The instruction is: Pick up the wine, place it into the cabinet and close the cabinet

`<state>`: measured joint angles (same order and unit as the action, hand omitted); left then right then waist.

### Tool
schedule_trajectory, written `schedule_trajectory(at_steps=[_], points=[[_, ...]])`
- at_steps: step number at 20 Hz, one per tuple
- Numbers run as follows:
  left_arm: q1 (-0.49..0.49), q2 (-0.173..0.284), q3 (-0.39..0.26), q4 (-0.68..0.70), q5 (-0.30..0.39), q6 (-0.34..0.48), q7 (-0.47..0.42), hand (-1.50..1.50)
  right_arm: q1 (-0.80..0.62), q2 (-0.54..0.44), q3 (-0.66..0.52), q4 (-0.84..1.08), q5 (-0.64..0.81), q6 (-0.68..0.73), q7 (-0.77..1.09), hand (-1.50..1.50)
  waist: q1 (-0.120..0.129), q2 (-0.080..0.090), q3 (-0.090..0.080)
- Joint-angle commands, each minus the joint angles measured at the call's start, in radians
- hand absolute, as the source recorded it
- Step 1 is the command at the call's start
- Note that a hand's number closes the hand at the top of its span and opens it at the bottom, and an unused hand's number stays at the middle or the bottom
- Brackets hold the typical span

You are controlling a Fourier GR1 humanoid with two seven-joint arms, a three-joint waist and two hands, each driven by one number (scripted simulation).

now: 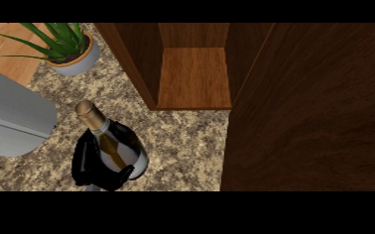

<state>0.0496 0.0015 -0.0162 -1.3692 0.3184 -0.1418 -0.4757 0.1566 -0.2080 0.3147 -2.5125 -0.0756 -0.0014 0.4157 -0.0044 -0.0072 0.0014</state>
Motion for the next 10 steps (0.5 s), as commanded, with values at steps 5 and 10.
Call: schedule_trajectory(at_steps=[5, 10], points=[[-0.056, -0.001, -0.21, -0.232, -0.005, 0.292, 0.193, 1.5, 0.102, -0.014, 0.006, -0.23, -0.08, 0.008, 0.074, -1.5, -0.014, 0.001, 0.0], [-0.227, -0.001, -0.33, -0.207, 0.028, 0.512, 0.249, 1.5, 0.062, -0.008, -0.035, -0.166, -0.098, 0.025, 0.05, -1.5, -0.022, 0.006, -0.001]])
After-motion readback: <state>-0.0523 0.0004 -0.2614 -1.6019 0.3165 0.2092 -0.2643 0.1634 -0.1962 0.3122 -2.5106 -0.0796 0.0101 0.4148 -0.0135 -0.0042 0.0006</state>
